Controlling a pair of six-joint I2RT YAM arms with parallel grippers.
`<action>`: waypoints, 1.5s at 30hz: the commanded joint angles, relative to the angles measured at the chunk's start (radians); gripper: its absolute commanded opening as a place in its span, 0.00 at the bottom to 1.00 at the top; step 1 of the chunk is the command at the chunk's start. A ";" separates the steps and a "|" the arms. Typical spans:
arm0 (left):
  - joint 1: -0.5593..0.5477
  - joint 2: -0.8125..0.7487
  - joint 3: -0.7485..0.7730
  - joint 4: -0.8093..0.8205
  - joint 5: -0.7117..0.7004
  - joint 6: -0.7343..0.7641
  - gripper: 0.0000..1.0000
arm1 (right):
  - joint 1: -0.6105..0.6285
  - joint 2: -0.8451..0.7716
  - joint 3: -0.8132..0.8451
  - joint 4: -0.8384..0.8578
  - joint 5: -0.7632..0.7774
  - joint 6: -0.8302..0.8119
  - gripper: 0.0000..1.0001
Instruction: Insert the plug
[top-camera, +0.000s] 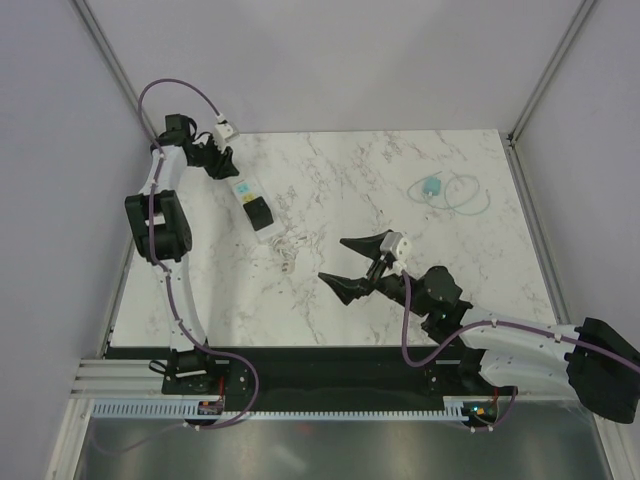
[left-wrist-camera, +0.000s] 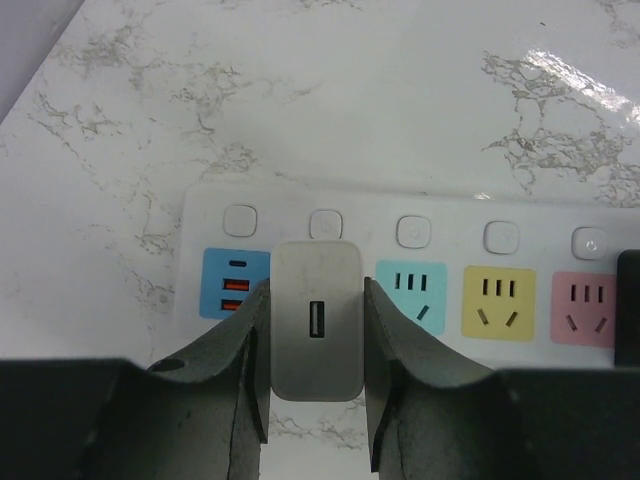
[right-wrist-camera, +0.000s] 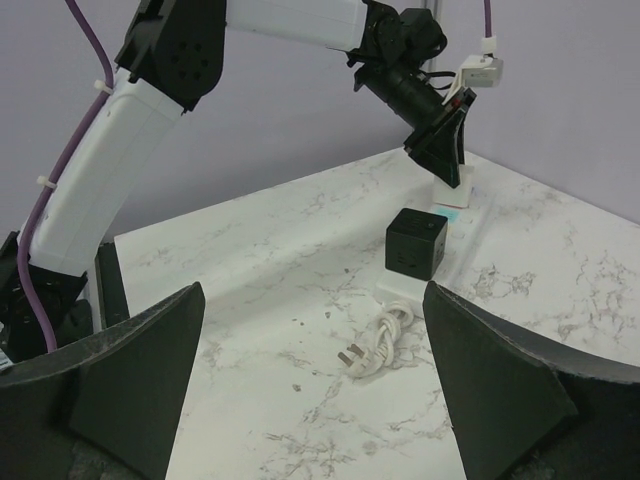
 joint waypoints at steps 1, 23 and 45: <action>-0.020 0.107 0.036 -0.196 -0.063 0.033 0.02 | 0.002 0.013 0.065 -0.022 -0.049 0.042 0.98; -0.088 0.142 0.032 -0.297 -0.261 -0.025 0.02 | 0.007 -0.075 0.120 -0.194 -0.020 0.048 0.98; -0.070 0.041 -0.054 -0.243 -0.137 -0.027 0.39 | 0.025 -0.021 0.189 -0.215 -0.004 0.057 0.98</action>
